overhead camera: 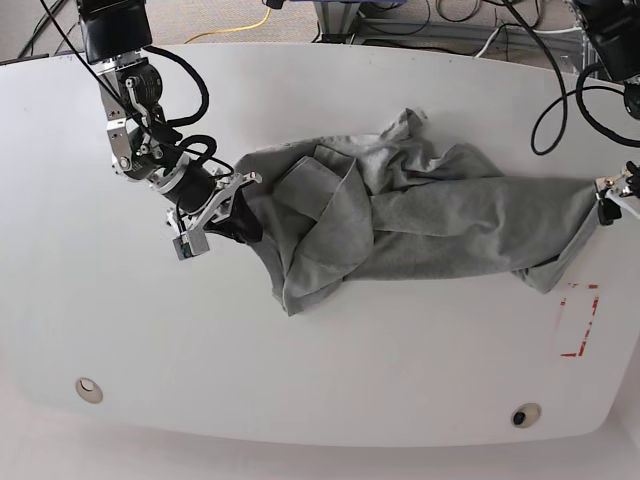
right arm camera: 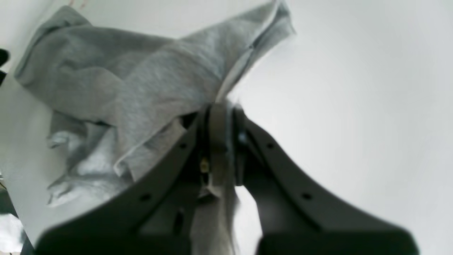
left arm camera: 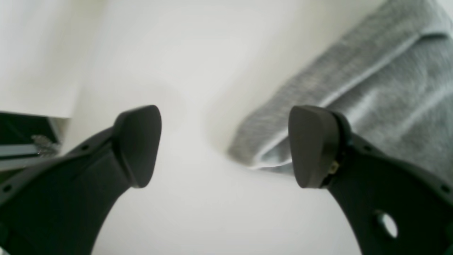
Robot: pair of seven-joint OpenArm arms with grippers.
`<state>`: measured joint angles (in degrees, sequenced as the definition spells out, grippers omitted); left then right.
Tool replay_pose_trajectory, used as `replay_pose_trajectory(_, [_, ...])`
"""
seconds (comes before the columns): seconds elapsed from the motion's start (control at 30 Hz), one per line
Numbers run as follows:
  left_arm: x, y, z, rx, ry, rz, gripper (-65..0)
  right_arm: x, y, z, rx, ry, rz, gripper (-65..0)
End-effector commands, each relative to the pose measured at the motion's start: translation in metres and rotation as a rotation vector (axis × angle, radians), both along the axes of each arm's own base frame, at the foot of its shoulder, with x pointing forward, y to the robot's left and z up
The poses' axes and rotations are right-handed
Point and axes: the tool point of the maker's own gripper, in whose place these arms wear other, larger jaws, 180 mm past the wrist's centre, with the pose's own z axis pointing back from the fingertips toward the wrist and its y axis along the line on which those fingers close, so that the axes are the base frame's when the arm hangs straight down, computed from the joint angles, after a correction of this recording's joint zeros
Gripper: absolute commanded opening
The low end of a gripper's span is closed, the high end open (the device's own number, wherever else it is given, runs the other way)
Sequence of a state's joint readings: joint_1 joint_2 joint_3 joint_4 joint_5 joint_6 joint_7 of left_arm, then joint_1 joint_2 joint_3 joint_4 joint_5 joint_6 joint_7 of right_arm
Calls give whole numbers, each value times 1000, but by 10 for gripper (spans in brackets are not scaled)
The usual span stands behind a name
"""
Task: Layout the t-shirt on the table in an organized manner, then fold the t-shirt properly
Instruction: 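Stretch the t-shirt between both grippers, pulling the right gripper outward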
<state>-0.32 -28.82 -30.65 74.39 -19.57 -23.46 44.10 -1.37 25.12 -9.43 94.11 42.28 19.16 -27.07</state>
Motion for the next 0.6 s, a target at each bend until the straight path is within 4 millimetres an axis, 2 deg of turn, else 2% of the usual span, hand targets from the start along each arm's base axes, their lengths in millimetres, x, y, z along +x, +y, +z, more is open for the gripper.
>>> replay_pose_trajectory(0.0, [11, 8, 20, 30, -57, -7, -119, 12, -5, 33, 8, -95, -12, -650])
replay_pose_trajectory(0.1, [13, 0, 15, 28, -54, -29, -119, 14, -4, 47, 2, -129, -17, -650])
replay_pose_trajectory(0.27, [14, -18, -5, -6, -29, -60, -119, 15, -3, 62, -5, -162, -19, -650])
replay_pose_trajectory(0.47, [10, -15, -17, -30, -21, -37, -119, 11, 4, 75, -20, -186, 14, -650])
replay_pose_trajectory(0.57, [7, -13, -24, -40, -14, -26, -119, 10, -1, 87, -32, -218, 14, -650])
